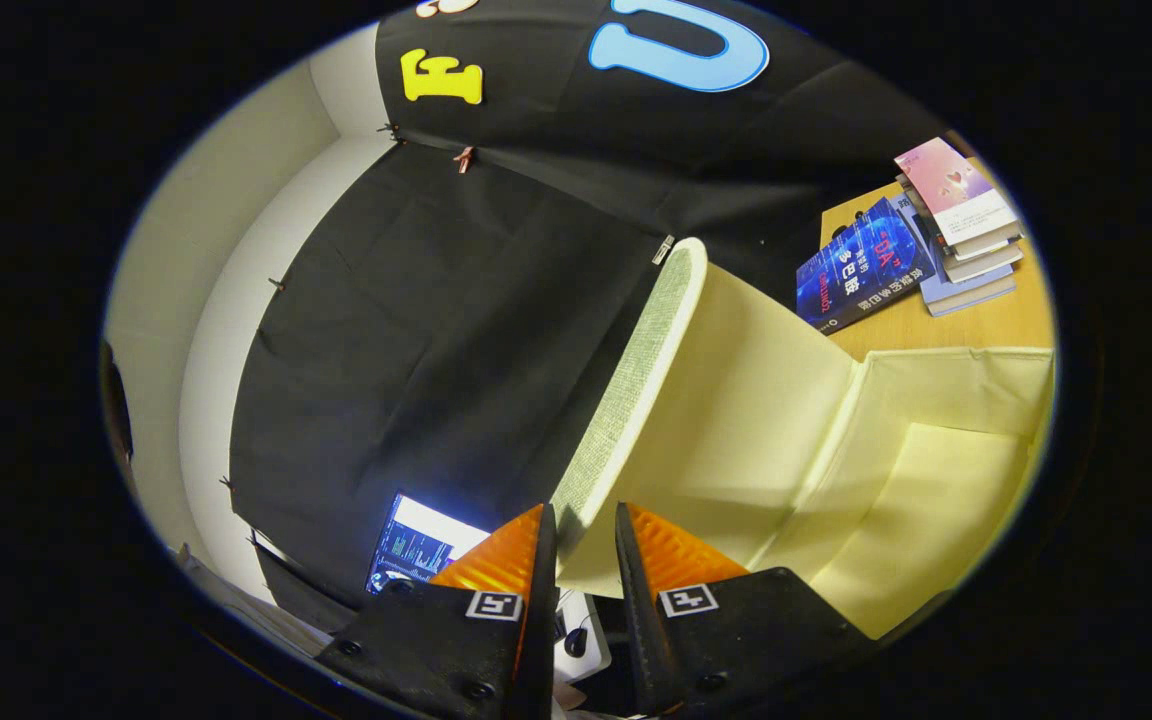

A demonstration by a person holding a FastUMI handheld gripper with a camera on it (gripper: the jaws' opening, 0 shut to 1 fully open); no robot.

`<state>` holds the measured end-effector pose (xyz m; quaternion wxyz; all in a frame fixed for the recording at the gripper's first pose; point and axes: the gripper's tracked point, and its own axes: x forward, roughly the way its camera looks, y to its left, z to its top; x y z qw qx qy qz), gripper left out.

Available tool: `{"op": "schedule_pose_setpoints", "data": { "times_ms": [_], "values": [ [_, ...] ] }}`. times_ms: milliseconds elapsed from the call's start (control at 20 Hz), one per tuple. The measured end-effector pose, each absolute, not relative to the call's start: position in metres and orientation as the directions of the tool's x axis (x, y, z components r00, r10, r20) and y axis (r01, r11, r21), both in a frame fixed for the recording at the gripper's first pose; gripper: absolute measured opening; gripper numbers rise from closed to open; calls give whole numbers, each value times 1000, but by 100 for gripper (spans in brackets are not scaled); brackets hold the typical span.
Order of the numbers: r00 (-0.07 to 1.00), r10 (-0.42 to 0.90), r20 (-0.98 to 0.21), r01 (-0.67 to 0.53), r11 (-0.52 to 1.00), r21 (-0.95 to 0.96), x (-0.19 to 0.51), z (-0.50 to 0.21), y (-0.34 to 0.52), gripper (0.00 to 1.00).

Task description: Open the storage box then place both shoes into the box .Put the left shoe in first, then the right shoe, with the right side of both shoes facing outward in a uniform manner.

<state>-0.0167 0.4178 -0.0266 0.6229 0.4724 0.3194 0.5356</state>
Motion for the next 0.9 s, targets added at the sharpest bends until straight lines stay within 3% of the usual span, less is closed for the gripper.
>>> {"op": "schedule_pose_setpoints", "data": {
  "times_ms": [200, 350, 650, 900],
  "values": [
    [232, 970, 66, -367, 24, 930, -14, -36, 414, 72],
    [282, 959, -32, -384, 144, 912, -7, -57, 395, 86],
    [396, 846, -358, -351, 500, 792, 3, -135, 286, 87],
    [496, 683, -536, -203, 692, 693, 11, -198, 167, 87]
  ]
}}
